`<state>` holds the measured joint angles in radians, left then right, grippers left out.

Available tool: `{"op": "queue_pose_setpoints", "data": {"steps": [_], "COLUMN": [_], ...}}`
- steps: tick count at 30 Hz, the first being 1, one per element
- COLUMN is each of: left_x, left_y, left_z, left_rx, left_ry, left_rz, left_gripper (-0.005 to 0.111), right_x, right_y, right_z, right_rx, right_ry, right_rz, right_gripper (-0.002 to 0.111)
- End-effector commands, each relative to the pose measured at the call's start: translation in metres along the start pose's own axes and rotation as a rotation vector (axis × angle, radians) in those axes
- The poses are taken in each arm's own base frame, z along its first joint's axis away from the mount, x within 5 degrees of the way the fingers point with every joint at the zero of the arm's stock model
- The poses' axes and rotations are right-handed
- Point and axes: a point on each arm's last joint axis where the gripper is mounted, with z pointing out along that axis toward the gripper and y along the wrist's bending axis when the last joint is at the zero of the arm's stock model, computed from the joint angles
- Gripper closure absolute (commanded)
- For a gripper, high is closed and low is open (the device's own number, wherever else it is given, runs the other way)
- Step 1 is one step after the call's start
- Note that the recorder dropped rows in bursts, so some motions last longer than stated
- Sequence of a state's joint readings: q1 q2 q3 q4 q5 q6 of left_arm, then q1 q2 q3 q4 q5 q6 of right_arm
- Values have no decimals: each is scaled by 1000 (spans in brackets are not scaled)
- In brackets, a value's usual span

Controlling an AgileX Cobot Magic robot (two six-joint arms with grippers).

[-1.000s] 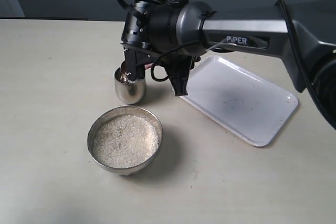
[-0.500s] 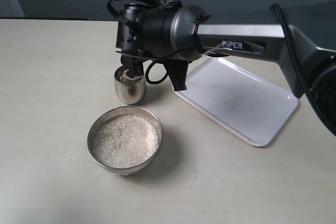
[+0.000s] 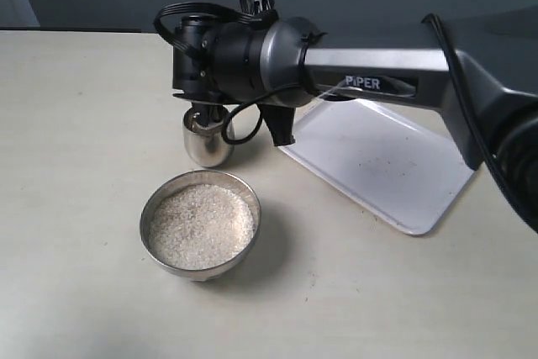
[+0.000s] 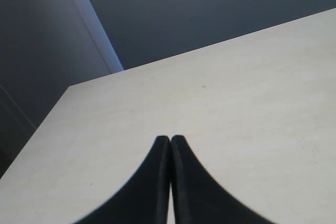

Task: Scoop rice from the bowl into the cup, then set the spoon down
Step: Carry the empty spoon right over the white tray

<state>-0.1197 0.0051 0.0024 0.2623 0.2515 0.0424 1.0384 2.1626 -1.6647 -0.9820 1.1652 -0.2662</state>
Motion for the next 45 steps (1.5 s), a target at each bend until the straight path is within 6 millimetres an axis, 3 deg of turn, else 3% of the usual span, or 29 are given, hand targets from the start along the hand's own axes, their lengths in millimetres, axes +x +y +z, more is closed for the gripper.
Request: {"op": "queue_pose_setpoints", "data": {"steps": [1,10,16,23,29,45], "left_x": [-2,-2,-2,-2,-2,-2], "left_y": [0,0,0,0,0,0], "left_z": [-1,-1,-1,-1,-1,-1], "left_rx": [-2,-2,-2,-2,-2,-2], "left_ry": [-17,-17,-17,-17,-17,-17], "left_rz": [-7,-7,-7,-7,-7,-7], "left_gripper": [106,106,106,106,106,106], "right_x": [2,0,-5,-5,10,63], "right_y": [0,21,18,22,21,-6], "right_z": [1,3,-6,-6,-10,-50], "right_rx": [11,118,222,181,42,-440], "right_ry": [20,60,49,50,46,-177], "right_rz": [3,-80,-28,-9,202,746], "right_gripper": [109,109,109,109,109,109]}}
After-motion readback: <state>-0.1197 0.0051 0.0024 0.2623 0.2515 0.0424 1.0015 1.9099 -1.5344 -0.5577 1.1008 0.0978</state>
